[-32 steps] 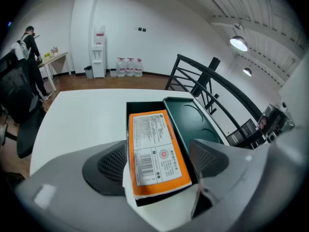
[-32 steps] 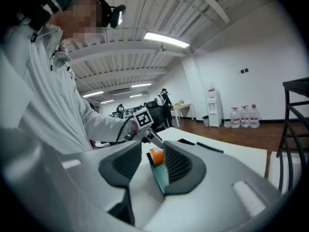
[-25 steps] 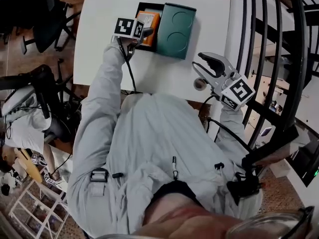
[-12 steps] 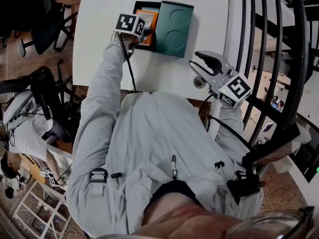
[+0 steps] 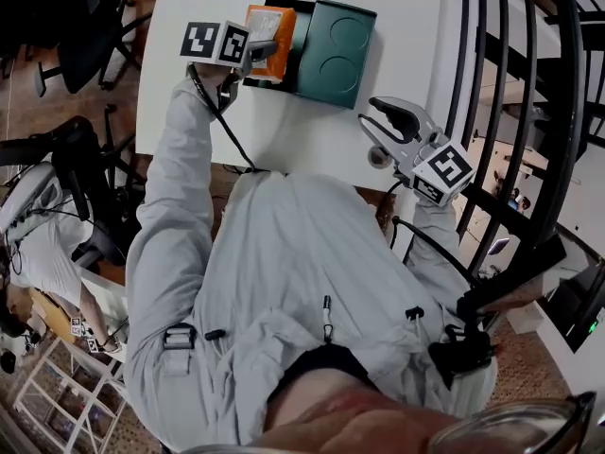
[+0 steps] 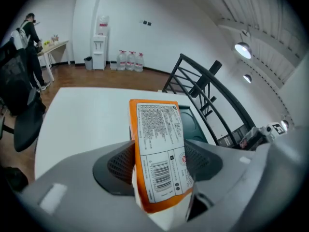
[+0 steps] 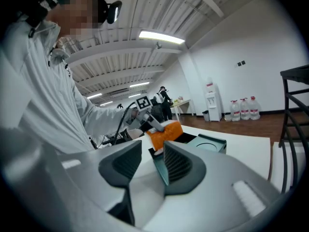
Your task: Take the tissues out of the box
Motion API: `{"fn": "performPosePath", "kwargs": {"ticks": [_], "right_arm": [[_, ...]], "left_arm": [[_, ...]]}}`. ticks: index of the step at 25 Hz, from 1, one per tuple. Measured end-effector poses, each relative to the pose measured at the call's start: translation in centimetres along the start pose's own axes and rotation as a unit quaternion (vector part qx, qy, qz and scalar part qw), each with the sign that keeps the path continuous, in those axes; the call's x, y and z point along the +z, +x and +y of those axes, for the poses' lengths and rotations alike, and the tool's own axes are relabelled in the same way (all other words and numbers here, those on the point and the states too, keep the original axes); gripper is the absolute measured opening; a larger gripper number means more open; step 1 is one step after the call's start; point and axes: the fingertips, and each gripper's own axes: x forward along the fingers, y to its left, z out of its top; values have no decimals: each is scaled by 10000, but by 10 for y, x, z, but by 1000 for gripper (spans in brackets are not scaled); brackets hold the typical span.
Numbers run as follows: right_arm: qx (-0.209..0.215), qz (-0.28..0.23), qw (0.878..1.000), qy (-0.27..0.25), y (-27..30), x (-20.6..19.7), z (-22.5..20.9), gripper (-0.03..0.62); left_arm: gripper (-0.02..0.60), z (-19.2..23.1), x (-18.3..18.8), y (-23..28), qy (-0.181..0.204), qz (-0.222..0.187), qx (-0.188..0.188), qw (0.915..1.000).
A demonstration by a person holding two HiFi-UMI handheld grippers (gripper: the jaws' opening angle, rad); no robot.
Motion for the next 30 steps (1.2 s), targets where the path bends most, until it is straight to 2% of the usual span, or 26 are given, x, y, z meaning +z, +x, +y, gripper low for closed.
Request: {"fn": "performPosePath", "kwargs": {"ticks": [3, 6, 9, 13, 18, 26, 28, 30], "right_arm": [[44, -15, 10000, 4, 6, 3, 4, 139], [44, -3, 10000, -1, 6, 8, 8, 139], [38, 73, 10000, -30, 17, 8, 17, 140], [86, 229, 9997, -71, 27, 9, 22, 139], [116, 404, 9990, -126, 35, 8, 25, 140], [124, 494, 9987, -96, 37, 6, 27, 139], [143, 494, 9987, -73, 37, 6, 27, 138], [165, 483, 9987, -68, 37, 6, 27, 140]], "left_arm": [[313, 17, 13, -65, 290, -326, 192, 9989], [314, 33, 10, -122, 619, -418, 415, 9963], [314, 64, -20, -144, 469, -314, 465, 9973], [314, 99, -63, -114, -120, -88, 341, 9993], [316, 119, -90, -57, -446, 61, 168, 9988], [338, 127, -94, -13, -366, 7, -1, 9993], [363, 125, -92, -14, -227, -20, -42, 9997], [424, 121, -84, -23, -125, -260, -65, 9996]]}}
